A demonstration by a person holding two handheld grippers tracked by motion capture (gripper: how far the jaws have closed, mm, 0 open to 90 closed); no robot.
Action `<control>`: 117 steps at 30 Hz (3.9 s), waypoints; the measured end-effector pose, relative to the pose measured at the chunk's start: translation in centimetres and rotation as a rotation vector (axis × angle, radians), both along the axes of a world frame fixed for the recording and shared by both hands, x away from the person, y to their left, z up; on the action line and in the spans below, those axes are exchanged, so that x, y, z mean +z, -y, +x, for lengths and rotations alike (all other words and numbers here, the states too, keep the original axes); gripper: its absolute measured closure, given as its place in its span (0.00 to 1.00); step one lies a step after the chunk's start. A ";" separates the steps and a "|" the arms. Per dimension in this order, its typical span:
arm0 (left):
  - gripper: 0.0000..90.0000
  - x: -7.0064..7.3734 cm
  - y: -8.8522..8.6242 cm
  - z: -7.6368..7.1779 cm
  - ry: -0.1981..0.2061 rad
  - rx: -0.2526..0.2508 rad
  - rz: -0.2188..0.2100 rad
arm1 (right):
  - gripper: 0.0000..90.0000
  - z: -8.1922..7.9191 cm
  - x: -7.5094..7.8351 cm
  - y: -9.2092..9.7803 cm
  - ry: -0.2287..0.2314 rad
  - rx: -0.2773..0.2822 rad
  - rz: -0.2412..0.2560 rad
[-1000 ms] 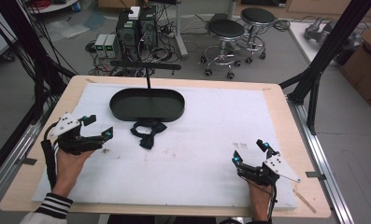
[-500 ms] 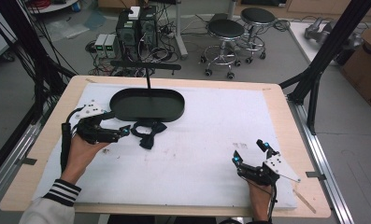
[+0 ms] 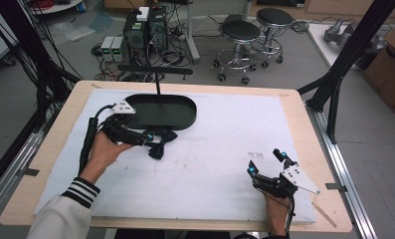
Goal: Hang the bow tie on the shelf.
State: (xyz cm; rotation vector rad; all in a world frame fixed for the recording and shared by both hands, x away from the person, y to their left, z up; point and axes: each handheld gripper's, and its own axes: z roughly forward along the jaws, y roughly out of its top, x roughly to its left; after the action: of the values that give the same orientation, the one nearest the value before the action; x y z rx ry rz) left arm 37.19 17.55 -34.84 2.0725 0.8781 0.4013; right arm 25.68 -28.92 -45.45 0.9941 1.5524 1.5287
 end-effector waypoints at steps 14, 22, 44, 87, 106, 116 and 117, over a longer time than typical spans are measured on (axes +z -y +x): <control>0.26 -2.0 3.5 2.1 -0.135 -0.024 0.079 | 0.04 0.0 0.0 0.0 -0.001 0.001 0.001; 0.28 -3.2 4.3 2.7 -0.204 0.020 0.139 | 0.04 0.0 0.0 0.0 -0.001 0.000 0.000; 0.47 -5.9 6.4 3.8 -0.288 0.104 0.258 | 0.04 0.0 0.0 0.0 -0.001 0.000 0.002; 0.83 -5.8 7.2 3.6 -0.227 0.075 0.223 | 0.04 0.0 0.0 0.0 0.003 0.000 0.000; 0.84 -2.7 5.6 1.6 0.148 0.040 0.096 | 0.04 0.0 0.0 0.0 0.004 -0.001 -0.004; 0.84 -1.9 4.2 0.9 0.292 0.070 -0.079 | 0.04 0.0 0.0 0.0 0.005 -0.002 -0.005; 0.84 -1.9 4.0 0.9 0.294 0.075 -0.087 | 0.04 0.0 0.0 0.0 0.005 -0.001 -0.005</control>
State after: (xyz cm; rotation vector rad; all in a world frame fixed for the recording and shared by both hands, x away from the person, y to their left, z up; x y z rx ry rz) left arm 38.06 13.51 -36.70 1.8459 0.7824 0.6775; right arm 25.67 -28.93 -45.45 0.9883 1.5511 1.5249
